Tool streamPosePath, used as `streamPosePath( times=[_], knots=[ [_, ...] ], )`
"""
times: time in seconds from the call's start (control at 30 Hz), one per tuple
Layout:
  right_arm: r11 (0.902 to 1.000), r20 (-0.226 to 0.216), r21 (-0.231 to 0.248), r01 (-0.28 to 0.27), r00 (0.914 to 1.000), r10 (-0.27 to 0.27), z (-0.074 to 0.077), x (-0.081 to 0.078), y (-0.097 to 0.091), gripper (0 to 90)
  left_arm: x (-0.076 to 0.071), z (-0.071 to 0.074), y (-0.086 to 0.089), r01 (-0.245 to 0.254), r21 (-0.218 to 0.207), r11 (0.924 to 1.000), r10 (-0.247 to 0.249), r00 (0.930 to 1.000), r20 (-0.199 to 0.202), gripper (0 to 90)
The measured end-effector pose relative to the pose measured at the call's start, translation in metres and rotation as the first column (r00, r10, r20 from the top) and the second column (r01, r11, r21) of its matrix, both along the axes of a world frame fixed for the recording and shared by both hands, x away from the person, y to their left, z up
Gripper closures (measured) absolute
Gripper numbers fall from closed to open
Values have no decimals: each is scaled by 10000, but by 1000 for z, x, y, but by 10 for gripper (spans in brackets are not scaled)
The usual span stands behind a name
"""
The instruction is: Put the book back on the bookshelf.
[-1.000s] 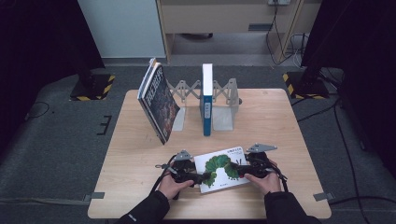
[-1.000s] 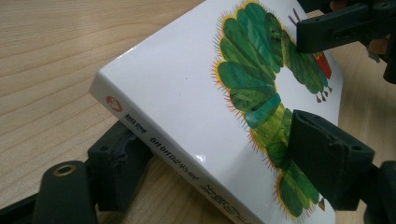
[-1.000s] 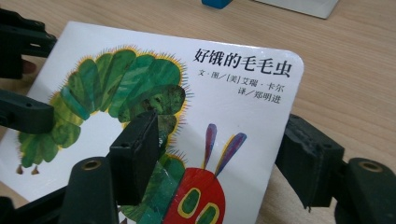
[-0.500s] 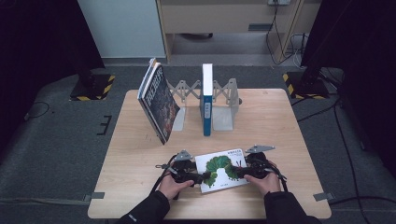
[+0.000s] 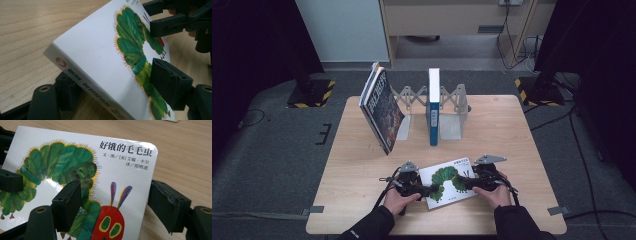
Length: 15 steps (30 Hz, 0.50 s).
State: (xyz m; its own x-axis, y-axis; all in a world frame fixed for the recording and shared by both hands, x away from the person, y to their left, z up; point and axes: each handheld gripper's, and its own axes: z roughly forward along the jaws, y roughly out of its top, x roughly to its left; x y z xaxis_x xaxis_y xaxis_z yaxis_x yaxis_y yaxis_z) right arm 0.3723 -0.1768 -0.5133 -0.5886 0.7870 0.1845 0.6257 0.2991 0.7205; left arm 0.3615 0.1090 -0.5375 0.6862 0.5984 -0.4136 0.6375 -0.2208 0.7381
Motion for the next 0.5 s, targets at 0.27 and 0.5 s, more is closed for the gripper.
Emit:
streamPosePath(
  times=[0.27,0.5],
  knots=[
    [9995,-397,270,166,9991,-155,0,1,-5,227,0,4,0,15,-25,10000,-14,9998,215,305],
    [9973,-621,713,179,9980,-135,-1,1,-6,248,0,9,3,-225,-315,9992,228,9997,67,364]
  ],
)
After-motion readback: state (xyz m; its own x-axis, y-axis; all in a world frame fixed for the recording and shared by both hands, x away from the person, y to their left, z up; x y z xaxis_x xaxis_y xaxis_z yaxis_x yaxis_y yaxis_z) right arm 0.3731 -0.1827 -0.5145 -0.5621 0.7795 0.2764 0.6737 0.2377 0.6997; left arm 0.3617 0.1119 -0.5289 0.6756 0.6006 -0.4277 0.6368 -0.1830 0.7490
